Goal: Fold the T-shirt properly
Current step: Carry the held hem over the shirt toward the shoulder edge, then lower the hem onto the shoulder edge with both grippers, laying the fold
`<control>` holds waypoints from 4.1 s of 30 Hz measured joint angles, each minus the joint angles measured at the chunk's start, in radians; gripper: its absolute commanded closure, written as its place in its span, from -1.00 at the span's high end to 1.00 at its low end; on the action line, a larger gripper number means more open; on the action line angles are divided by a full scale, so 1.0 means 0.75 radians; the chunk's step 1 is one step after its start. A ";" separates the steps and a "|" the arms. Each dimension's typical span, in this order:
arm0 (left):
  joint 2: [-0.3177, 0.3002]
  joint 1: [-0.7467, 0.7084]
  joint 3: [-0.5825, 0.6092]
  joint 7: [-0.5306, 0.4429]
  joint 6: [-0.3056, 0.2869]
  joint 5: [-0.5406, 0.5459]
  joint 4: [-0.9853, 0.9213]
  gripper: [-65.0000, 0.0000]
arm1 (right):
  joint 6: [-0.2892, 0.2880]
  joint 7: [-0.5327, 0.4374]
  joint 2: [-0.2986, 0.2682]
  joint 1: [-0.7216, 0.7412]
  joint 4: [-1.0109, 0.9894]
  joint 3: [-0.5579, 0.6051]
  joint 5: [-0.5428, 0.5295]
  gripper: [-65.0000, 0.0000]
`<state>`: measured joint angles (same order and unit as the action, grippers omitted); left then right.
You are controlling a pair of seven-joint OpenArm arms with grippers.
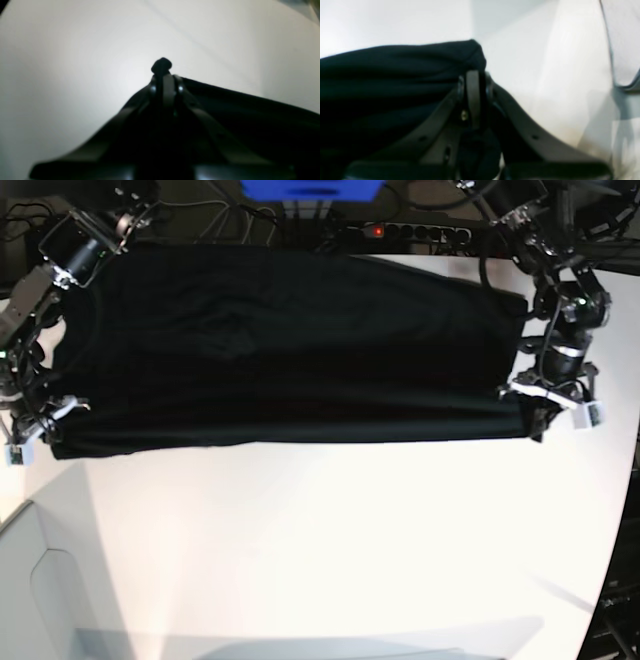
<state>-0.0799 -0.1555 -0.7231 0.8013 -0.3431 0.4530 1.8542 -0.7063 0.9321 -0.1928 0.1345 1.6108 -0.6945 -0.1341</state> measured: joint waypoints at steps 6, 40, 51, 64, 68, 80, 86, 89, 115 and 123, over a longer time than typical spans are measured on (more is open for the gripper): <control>0.012 -0.003 -0.114 -0.002 0.003 -0.009 0.020 -1.00 | 0.000 0.014 0.063 0.000 0.082 0.143 0.014 -1.00; -0.027 0.297 -0.255 0.133 0.025 0.075 -0.123 -1.00 | -0.001 0.003 0.146 0.339 -0.276 0.365 0.035 -1.00; -0.072 0.374 -0.255 0.139 0.028 -0.011 -0.283 -1.00 | 0.000 -0.161 0.147 0.359 -0.402 0.366 0.039 -1.00; -0.120 0.538 -0.136 0.119 0.034 -0.145 -0.448 -1.00 | 0.000 -0.209 0.128 0.356 -0.430 0.367 0.039 -1.00; -0.114 0.602 -0.072 0.123 0.028 -0.221 -0.454 -1.00 | 0.000 -0.208 0.128 0.356 -0.430 0.366 0.040 -1.00; -0.111 0.688 0.069 0.010 0.033 -0.355 -0.548 -1.00 | 0.000 -0.245 0.135 0.376 -0.430 0.363 0.041 -1.00; -0.093 0.504 0.067 -0.026 0.018 -0.350 -0.470 -1.00 | 0.000 -0.244 0.089 0.274 -0.425 0.359 0.032 -1.00; -0.089 0.405 0.068 -0.090 0.018 -0.341 -0.409 -1.00 | -0.001 -0.233 0.071 0.232 -0.425 0.324 0.037 -1.00; -0.045 0.048 -0.128 -0.103 -0.002 -0.322 -0.203 -1.00 | -0.001 -0.242 0.082 -0.275 0.064 0.144 -0.182 -1.00; -0.025 0.019 -0.132 -0.111 0.003 -0.335 -0.321 -1.00 | 0.000 -0.244 0.091 -0.334 -0.049 0.139 -0.173 -1.00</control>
<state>-0.0986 -0.1413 -0.8223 0.7181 -0.3412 0.2020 1.6131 -0.7063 0.7490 -0.1246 -0.1158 1.5742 -0.5903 -0.2642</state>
